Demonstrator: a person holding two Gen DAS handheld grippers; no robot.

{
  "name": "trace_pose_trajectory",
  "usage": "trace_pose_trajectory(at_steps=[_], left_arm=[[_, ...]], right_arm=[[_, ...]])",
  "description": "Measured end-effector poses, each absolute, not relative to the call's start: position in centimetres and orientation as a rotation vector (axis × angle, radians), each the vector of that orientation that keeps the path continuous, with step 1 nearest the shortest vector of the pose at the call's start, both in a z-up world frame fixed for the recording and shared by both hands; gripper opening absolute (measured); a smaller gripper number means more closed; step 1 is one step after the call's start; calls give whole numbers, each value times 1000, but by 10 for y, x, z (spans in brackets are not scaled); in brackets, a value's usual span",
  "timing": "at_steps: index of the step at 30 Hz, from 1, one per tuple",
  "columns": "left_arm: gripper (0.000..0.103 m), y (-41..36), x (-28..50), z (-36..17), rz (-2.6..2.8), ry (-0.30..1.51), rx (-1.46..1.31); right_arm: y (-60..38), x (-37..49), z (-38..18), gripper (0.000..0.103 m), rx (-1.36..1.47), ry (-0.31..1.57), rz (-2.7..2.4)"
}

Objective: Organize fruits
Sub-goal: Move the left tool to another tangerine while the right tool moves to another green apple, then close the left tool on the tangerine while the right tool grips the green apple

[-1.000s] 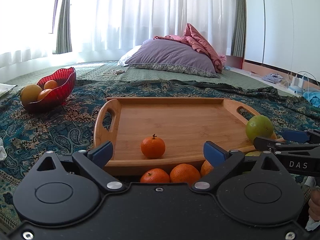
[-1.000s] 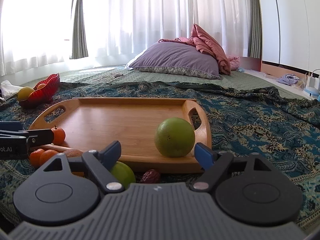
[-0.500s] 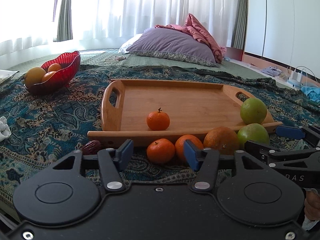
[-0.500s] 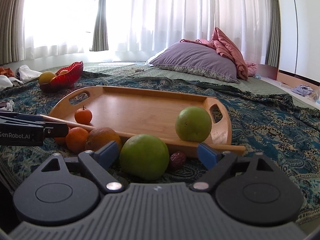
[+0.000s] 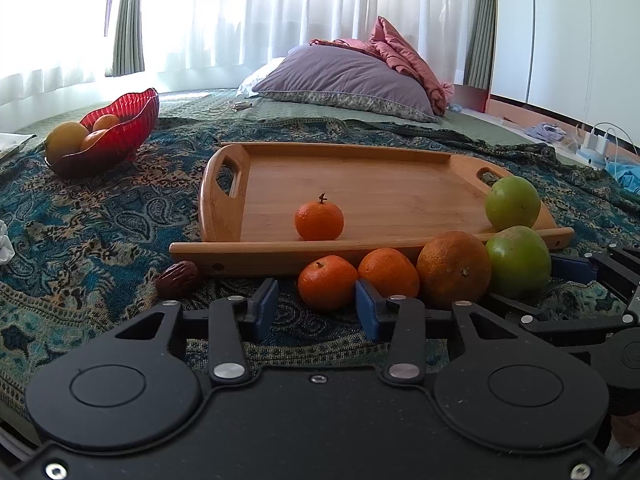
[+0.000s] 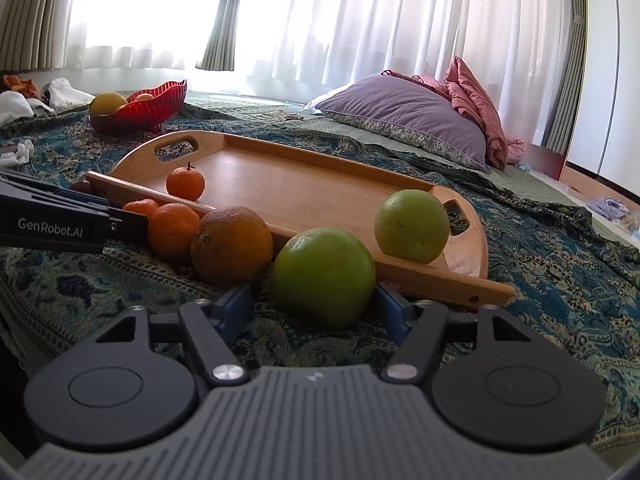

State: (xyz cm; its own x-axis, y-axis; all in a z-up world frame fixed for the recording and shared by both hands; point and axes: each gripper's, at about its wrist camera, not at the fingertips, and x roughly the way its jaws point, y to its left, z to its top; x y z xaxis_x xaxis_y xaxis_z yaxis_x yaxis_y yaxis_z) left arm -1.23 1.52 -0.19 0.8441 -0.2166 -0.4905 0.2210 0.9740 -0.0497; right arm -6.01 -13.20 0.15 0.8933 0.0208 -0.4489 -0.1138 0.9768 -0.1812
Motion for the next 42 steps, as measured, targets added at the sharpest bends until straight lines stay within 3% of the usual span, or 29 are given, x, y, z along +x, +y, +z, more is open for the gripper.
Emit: trace_pose_trajectory(at_steps=[6,10,11,13,14,15,27,32,34,35,36,42], left_arm=[[41,19,-10,-3,-249,524,-22],[49,28,-4,-6,-258,543,-43],[48,30,-3,-7,-264,543,-57],[26,33,-4,-6,-300,543,-87],[27,32,-6,-5,-307,543,-98],[27,31,-9,-5,-291,532,-92],[27,31,-44,3,-233,533,-55],[31,28,-47,-2,-229,518,-30],[48,27,-45,-3,-224,499,-29],[53,26,-44,-5,-223,485,-28],[56,26,-40,-7,-225,475,-25],[50,22,-27,-16,-231,475,1]], right_arm=[[-128,-60,0,76,-275,447,82],[-129,-58,0,78,-305,436,98],[-128,-58,-1,78,-315,433,100],[-127,-57,-1,75,-336,427,100],[-126,-57,-1,64,-346,425,100],[-125,-57,-1,61,-354,420,95],[-138,-89,13,60,-237,438,102],[-145,-100,11,63,-174,444,95],[-146,-99,9,65,-159,438,97],[-146,-98,9,73,-157,427,95],[-146,-97,7,73,-155,417,98],[-141,-79,0,77,-151,388,91]])
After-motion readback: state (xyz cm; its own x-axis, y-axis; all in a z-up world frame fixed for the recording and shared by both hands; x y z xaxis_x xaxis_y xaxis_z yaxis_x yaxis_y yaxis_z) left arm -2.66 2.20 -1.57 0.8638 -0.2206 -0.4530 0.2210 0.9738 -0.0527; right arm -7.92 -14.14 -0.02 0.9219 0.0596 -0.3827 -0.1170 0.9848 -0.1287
